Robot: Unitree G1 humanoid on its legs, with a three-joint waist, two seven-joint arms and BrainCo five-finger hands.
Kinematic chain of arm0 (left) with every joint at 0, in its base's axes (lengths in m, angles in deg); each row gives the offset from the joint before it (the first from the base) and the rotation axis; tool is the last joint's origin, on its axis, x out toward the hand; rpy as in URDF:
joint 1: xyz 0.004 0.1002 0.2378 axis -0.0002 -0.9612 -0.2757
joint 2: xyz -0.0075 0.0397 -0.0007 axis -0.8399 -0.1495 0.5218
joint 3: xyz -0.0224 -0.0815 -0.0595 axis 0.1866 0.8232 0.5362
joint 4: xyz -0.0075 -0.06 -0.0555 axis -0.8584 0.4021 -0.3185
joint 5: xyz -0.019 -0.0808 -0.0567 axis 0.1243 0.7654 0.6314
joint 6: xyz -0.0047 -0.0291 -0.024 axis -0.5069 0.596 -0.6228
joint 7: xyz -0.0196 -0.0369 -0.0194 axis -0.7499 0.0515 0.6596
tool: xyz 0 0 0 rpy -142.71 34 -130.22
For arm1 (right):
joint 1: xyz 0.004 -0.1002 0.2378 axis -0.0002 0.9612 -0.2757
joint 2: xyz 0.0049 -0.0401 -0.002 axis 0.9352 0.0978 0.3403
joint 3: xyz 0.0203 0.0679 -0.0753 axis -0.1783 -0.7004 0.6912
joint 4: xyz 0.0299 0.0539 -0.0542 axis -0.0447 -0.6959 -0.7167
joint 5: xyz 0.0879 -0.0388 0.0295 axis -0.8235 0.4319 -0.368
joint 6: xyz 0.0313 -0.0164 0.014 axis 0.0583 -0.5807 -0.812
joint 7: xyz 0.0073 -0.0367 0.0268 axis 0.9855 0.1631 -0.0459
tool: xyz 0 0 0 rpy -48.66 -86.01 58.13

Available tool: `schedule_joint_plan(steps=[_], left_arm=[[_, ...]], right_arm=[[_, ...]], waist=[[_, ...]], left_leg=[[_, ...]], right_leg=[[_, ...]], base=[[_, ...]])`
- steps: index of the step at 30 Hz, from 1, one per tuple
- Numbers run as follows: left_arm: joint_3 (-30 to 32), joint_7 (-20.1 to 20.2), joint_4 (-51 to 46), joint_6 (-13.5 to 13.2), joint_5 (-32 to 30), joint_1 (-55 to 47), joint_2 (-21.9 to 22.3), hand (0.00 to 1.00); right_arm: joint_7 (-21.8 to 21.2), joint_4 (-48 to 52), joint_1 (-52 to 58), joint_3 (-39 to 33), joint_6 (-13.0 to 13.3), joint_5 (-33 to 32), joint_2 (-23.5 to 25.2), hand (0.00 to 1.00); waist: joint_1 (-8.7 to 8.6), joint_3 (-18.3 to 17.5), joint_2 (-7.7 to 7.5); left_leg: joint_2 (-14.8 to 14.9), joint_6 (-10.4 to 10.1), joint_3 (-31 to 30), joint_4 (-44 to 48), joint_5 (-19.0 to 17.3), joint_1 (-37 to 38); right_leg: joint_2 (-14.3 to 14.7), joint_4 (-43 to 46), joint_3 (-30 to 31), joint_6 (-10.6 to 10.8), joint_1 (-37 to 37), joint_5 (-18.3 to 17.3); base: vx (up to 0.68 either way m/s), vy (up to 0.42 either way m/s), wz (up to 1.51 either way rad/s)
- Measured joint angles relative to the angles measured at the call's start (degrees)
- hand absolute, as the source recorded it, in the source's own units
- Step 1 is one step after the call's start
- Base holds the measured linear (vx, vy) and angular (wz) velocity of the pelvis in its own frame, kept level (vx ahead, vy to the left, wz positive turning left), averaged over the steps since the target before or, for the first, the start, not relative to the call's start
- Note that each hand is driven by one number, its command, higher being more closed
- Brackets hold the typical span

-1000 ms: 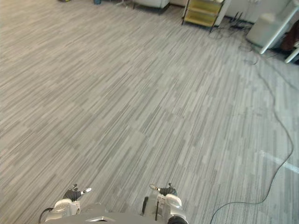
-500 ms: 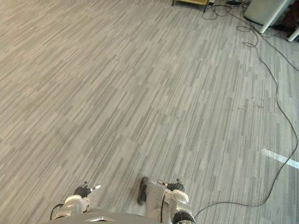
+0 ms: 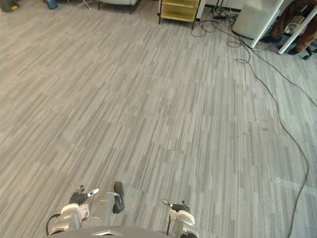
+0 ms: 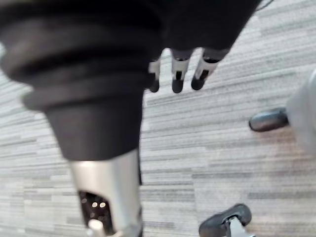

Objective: Pick up cushions and gather them together orderly.

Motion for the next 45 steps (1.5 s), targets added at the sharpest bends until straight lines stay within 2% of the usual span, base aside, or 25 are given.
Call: schedule_joint_plan(steps=[1, 3, 6, 8, 9, 10, 11, 12, 13, 14, 16, 18, 20, 23, 25, 26, 29, 31, 32, 34, 36, 39, 42, 44, 45], left_arm=[[0.0, 0.0, 0.2, 0.0, 0.0, 0.1, 0.0, 0.00], [-0.5, -0.1, 1.3, 0.0, 0.0, 0.3, 0.0, 0.00], [-1.0, -0.1, 2.1, 0.0, -0.7, 0.3, 0.0, 0.00], [-0.8, 0.0, 2.7, 0.0, -2.0, -0.8, 0.3, 0.00], [-0.6, 0.0, 2.8, 0.0, -2.3, -0.8, 0.5, 0.00], [0.5, 0.0, 2.5, 0.0, -2.3, -0.6, 1.6, 0.00], [1.6, 0.0, 1.7, 0.0, -2.2, -0.8, 2.7, 0.00], [3.0, 0.0, 1.0, -0.1, -2.2, -1.9, 4.1, 0.00], [3.0, 0.0, 1.0, -0.1, -2.3, -1.8, 4.1, 0.00], [2.8, 0.0, 0.6, -0.1, -2.3, -1.3, 4.1, 0.00], [1.9, 0.0, -1.3, -0.2, -2.2, -1.5, 3.7, 0.00], [1.3, 0.0, -2.3, -0.3, -2.2, -1.5, 3.5, 0.00], [1.0, 0.0, -3.0, -0.5, -2.3, -1.4, 3.6, 0.00], [0.1, 0.0, -3.0, -0.9, -2.8, -1.2, 3.2, 0.00], [-0.1, 0.0, -3.1, -1.5, -2.8, -1.2, 3.0, 0.00], [-0.3, 0.0, -3.4, -1.6, -2.8, -1.2, 2.3, 0.00], [-1.1, 0.1, -3.0, -1.7, -2.7, -1.2, 1.1, 0.00], [-3.2, 0.1, -1.6, -1.4, -2.7, -0.8, -0.3, 0.00], [-3.3, 0.0, -1.1, -0.9, -2.8, -0.6, -0.4, 0.00], [-3.5, 0.0, -0.5, -0.1, -2.9, -0.8, -0.6, 0.00], [-3.7, 0.0, 0.6, -0.1, -2.8, -1.2, -0.8, 0.00], [-3.7, 0.0, 0.6, 0.0, -2.8, -0.9, -0.6, 0.00], [-3.5, 0.0, 1.3, -0.1, -2.9, -0.8, -0.3, 0.00], [-2.7, 0.0, 2.1, -0.1, -3.5, -1.3, 0.0, 0.00], [-2.5, 0.0, 2.3, -0.1, -3.8, -1.2, 0.3, 0.00]], right_arm=[[0.0, 0.0, 0.0, -0.1, 0.0, 0.0, -0.1, 0.00], [0.0, 0.0, 0.0, -0.5, -0.1, 0.0, -0.9, 0.00], [0.1, -0.8, 0.3, -3.7, -0.2, -0.3, -1.2, 0.00], [0.0, -1.2, 0.4, -3.7, -0.2, -0.4, -1.7, 0.00], [0.0, -1.9, 0.2, -3.7, -0.1, -0.4, -2.1, 0.00], [-0.1, -2.1, -0.2, -3.7, -0.1, -0.3, -3.0, 0.00], [-0.2, -1.9, -0.3, -3.3, -0.1, -0.3, -3.6, 0.00], [-0.1, -1.8, -0.3, -1.6, 0.0, -0.3, -5.1, 0.00], [0.0, -1.8, -0.4, -1.3, 0.0, -0.3, -5.2, 0.00], [0.2, -2.1, -0.3, -1.1, 0.0, -0.4, -5.1, 0.00], [0.2, -2.3, 0.4, -0.3, -0.4, -0.6, -4.6, 0.00], [0.2, -2.3, 0.6, 0.1, -0.4, -0.6, -4.4, 0.00], [0.2, -2.3, 0.8, -0.6, -0.7, -0.6, -4.0, 0.00], [0.4, -2.2, 1.4, -1.1, -0.8, -0.5, -3.4, 0.00], [0.4, -2.4, 1.6, 0.2, -1.0, -0.5, -3.4, 0.00], [0.4, -2.4, 1.6, 0.1, -1.2, -0.4, -2.2, 0.00], [0.2, -2.7, 1.6, 0.0, -1.1, 0.1, -0.2, 0.00], [-0.1, -2.7, 1.5, -0.2, -1.1, 0.2, 0.1, 0.00], [-0.2, -2.4, 1.4, -0.4, -0.9, 0.2, -0.1, 0.00], [-0.3, -2.2, 1.6, -0.3, -0.4, 0.2, -0.9, 0.00], [-0.3, -2.2, 1.4, -0.2, -0.1, 0.2, -1.0, 0.00], [-0.3, -2.2, 1.2, -1.3, -0.1, 0.2, -1.6, 0.00], [-0.3, -2.2, 0.8, -2.4, -0.3, 0.1, -2.0, 0.00], [-0.4, -2.2, 0.8, -2.6, -0.4, 0.1, -2.2, 0.00], [-0.5, -2.3, 0.8, -2.6, -0.4, 0.1, -2.3, 0.00]], waist=[[-0.14, 0.0, -0.03], [-1.78, 0.0, 0.22], [-2.88, 0.5, 0.57], [-3.32, 0.4, 1.36], [-3.36, 0.2, 1.68], [-3.12, 0.1, 4.34], [-2.76, 0.0, 6.33], [-2.26, 0.2, 8.43], [-2.16, 0.5, 8.92], [-2.24, 1.1, 8.68], [-1.44, 1.4, 7.38], [-0.71, 1.3, 6.89], [0.28, 1.3, 6.69], [0.29, 1.6, 5.74], [1.07, 0.8, 4.77], [1.37, -0.5, 3.32], [1.38, -1.8, 1.07], [0.97, -1.9, 0.02], [0.47, -1.5, -0.11], [-0.55, -1.0, 0.32], [-0.54, -1.0, 0.35], [-0.78, -0.7, 0.77], [-1.54, 0.0, 1.40], [-1.86, 0.3, 1.81], [-1.95, 0.2, 1.86]], left_leg=[[0.0, 0.0, -0.2, -0.5, 0.0, 1.0], [0.0, -0.6, -2.1, -3.8, -0.2, 4.2], [0.0, -3.6, -5.5, -8.1, -1.9, 9.4], [1.0, -4.3, -8.2, -6.7, -2.3, 11.5], [2.1, -4.3, -9.7, -0.8, -2.3, 9.8], [5.4, -5.7, -11.2, 13.3, -0.8, 4.3], [7.7, -6.5, -11.8, 21.7, 2.3, 0.5], [11.6, -7.4, -12.3, 35.4, 12.6, -5.7], [12.6, -7.4, -11.8, 39.1, 12.0, -7.1], [13.7, -7.5, -9.8, 44.9, 10.2, -10.2], [13.4, -7.5, -6.3, 44.9, 7.6, -14.1], [13.2, -6.8, -3.0, 37.3, 5.1, -18.1], [10.8, -7.0, -1.3, 17.9, 4.5, -20.2], [6.5, -7.5, -2.8, -1.9, 10.1, -20.9], [5.2, -6.3, -3.4, -1.8, 17.7, -20.8], [4.1, -4.3, -2.7, 2.4, 15.7, -21.9], [2.6, -1.6, -1.9, 8.0, 9.6, -21.8], [1.0, -1.0, -1.0, 8.4, 6.4, -17.1], [0.2, -0.7, -1.1, 7.9, 4.8, -13.8], [-1.1, -1.0, -0.6, 3.4, 2.4, -4.8], [-1.0, -1.3, 0.0, -0.3, 2.3, 0.0], [-1.0, -2.3, -0.6, -3.7, 1.8, 4.2], [-0.7, -5.5, -2.3, -6.8, -0.1, 8.4], [-0.4, -7.2, -5.2, -6.6, -1.1, 11.2], [-0.1, -7.2, -6.5, -6.2, -1.1, 11.8]], right_leg=[[0.1, -2.9, -1.0, -0.3, -0.5, -0.1], [1.7, -23.2, -3.5, -1.1, -1.8, 3.1], [3.3, -41.7, 1.2, -0.8, -1.5, 11.9], [3.9, -36.6, 2.3, -2.2, -1.9, 16.0], [4.2, -34.3, 2.1, -3.1, -1.6, 16.7], [5.7, -32.3, 0.3, -4.1, -0.3, 15.0], [7.0, -32.0, -0.1, -4.7, 0.8, 13.2], [9.8, -32.2, 0.0, -6.2, 3.8, 10.2], [10.6, -32.6, 0.2, -7.0, 5.5, 9.0], [11.6, -34.5, 1.0, -7.3, 10.2, 7.3], [11.9, -39.4, 2.3, -7.1, 16.8, 6.7], [12.1, -43.5, 3.6, -6.0, 21.0, 7.4], [11.5, -46.8, 5.6, -4.8, 25.1, 7.0], [8.8, -48.1, 6.6, -2.6, 29.7, 3.2], [7.1, -48.0, 8.1, -1.1, 32.0, -0.8], [5.6, -47.1, 9.2, -2.2, 32.3, -1.8], [3.2, -37.2, 12.3, -0.6, 29.4, -1.2], [1.3, -13.2, 14.5, 5.8, 20.8, 2.4], [0.8, -4.5, 13.8, 5.6, 17.9, 2.8], [-0.9, 3.6, 5.9, 1.7, 11.4, 0.0], [-0.5, -4.1, -1.3, -1.6, 7.1, -2.1], [1.4, -15.7, -4.5, -2.2, 2.7, -1.3], [5.6, -42.2, -1.5, -2.4, 1.1, 11.1], [5.7, -41.7, 0.7, -4.2, 1.9, 18.2], [5.7, -39.7, 0.6, -4.8, 1.8, 18.6]], base=[[0.49, -0.064, 0.28], [0.49, -0.091, 0.56], [0.47, -0.147, 0.57], [0.56, -0.242, 0.50], [0.68, -0.330, 0.53], [0.57, -0.266, 0.31], [0.72, -0.244, -0.10], [0.62, -0.147, -0.35], [0.72, -0.160, -0.44], [0.45, -0.081, -0.27], [0.50, -0.072, -0.32], [0.51, -0.005, -0.41], [0.56, 0.114, -0.51], [0.43, 0.217, -0.21], [0.52, 0.325, -0.25], [0.42, 0.230, -0.30], [0.51, 0.292, -0.22], [0.58, 0.297, -0.10], [0.51, 0.189, -0.03], [0.53, 0.156, 0.01], [0.39, 0.075, 0.05], [0.44, 0.020, 0.10], [0.58, -0.092, 0.26], [0.59, -0.216, 0.41], [0.44, -0.203, 0.44]])
